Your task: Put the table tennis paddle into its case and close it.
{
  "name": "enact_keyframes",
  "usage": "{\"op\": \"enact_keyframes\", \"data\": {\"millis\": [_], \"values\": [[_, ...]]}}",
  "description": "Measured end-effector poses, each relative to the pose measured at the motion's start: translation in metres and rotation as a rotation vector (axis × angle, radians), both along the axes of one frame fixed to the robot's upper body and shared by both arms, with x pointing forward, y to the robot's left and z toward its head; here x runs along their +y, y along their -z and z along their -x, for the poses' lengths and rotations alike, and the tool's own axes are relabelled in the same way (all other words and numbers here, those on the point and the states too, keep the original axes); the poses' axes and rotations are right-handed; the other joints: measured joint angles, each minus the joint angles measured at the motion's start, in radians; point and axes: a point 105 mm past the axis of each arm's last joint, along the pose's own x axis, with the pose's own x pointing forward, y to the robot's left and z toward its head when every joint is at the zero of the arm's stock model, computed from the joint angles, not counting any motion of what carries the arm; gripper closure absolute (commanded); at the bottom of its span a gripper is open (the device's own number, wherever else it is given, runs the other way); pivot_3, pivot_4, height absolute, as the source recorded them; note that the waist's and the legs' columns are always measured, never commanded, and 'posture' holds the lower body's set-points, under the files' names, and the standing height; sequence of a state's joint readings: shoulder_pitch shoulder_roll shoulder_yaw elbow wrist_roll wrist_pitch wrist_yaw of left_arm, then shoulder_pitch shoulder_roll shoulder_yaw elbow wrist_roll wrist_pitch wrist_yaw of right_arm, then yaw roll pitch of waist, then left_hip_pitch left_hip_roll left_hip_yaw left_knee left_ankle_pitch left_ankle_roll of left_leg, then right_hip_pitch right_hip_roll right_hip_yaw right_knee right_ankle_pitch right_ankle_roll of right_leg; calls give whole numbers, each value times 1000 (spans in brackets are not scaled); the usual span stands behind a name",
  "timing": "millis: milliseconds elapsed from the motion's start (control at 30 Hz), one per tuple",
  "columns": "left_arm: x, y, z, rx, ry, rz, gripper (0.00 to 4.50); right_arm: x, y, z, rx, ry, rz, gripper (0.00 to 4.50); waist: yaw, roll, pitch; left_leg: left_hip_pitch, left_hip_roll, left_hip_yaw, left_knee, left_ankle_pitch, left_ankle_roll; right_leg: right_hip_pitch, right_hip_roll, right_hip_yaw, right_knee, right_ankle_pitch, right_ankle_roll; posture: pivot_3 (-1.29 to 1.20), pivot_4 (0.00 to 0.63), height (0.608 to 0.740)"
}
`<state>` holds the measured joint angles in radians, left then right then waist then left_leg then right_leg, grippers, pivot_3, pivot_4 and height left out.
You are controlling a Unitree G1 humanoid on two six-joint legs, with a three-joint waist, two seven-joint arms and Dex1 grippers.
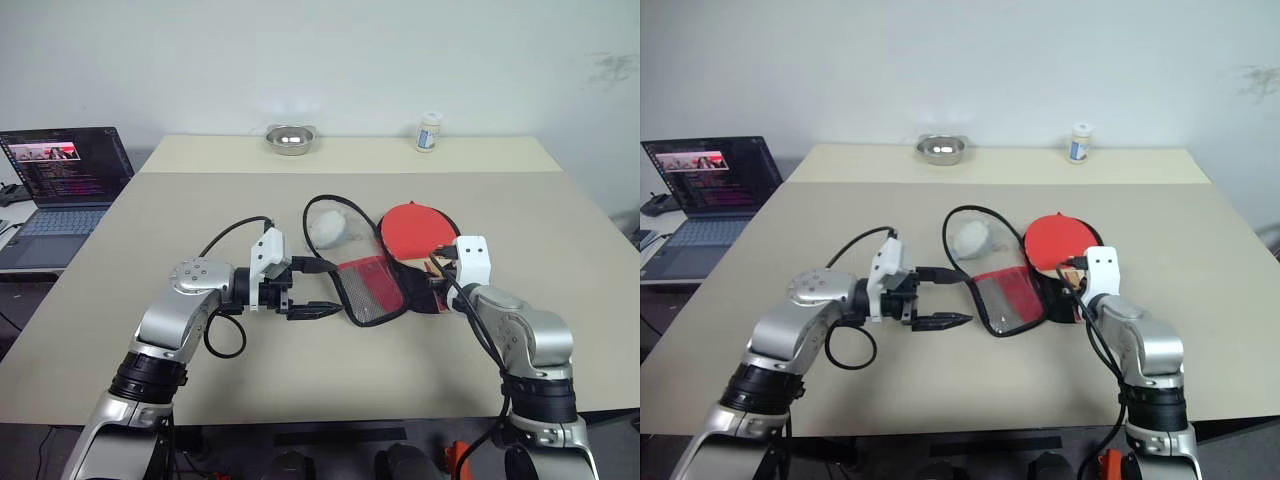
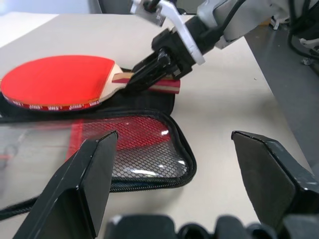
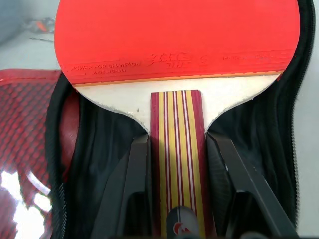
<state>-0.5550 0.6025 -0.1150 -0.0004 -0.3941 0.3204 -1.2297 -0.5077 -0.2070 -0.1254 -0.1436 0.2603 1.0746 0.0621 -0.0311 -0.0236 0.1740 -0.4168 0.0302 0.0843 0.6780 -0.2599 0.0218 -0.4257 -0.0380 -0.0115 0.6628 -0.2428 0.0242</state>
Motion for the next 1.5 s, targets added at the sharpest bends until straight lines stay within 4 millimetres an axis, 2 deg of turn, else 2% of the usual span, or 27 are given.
{"op": "enact_keyframes", "data": {"millis": [133, 267, 900, 967, 1067, 1233, 1300, 1400, 1500], "values": [[-1, -9, -3, -29, 2, 0, 508, 3, -2, -10, -15, -2, 6, 3410, 0, 0, 0, 0, 0, 0, -1, 0, 0, 0, 0, 0, 0, 0, 0, 0, 150, 740], [-2, -16, -6, -53, -9, 6, 508, 5, 8, -12, 10, 0, 21, 3410, 0, 0, 0, 0, 0, 0, -1, 0, 0, 0, 0, 0, -1, 0, 0, 0, 150, 740], [-1, -17, -7, -54, -19, 6, 508, 2, 9, -9, 5, 15, 30, 3410, 0, 0, 0, 0, 0, 0, -1, 0, 0, 0, 0, 0, 0, 0, 0, 0, 150, 740], [-1, -17, -7, -54, -19, 5, 508, 1, 9, -8, 8, 18, 32, 2690, 0, 0, 0, 0, 0, 0, -1, 0, 0, 0, 0, 0, 0, 0, 0, 0, 150, 740], [-1, -17, -7, -54, -19, 5, 508, 0, 9, -7, 8, 28, 35, 1842, 0, 0, 0, 0, 0, 0, 0, 0, 0, 0, 0, 0, 0, 0, 0, 0, 150, 740], [0, -15, -6, -49, -22, 2, 508, 1, 9, -6, 13, 24, 34, 55, 0, 0, 0, 0, 0, 0, 0, 0, 0, 0, 0, 0, 1, 0, 0, 0, 150, 740], [4, -11, -6, -35, -34, -10, 508, 4, 2, -1, -4, -2, 36, 18, 0, 0, 0, 0, 0, 0, -1, 0, 0, 0, 0, 0, 0, 0, 0, 0, 150, 740], [17, 1, -5, 2, -80, -48, 508, 10, -25, 9, -98, -106, 56, 18, 0, 0, 0, 0, 0, 0, -1, 0, 0, 0, 0, 0, 0, 0, 0, 0, 150, 740], [38, 6, -11, 6, -170, -106, 508, 12, -59, 30, -208, -269, 106, 18, 3, 0, 0, 0, 0, -1, -1, 0, 0, 0, 0, -1, 0, 0, 0, 0, 150, 740]]}}
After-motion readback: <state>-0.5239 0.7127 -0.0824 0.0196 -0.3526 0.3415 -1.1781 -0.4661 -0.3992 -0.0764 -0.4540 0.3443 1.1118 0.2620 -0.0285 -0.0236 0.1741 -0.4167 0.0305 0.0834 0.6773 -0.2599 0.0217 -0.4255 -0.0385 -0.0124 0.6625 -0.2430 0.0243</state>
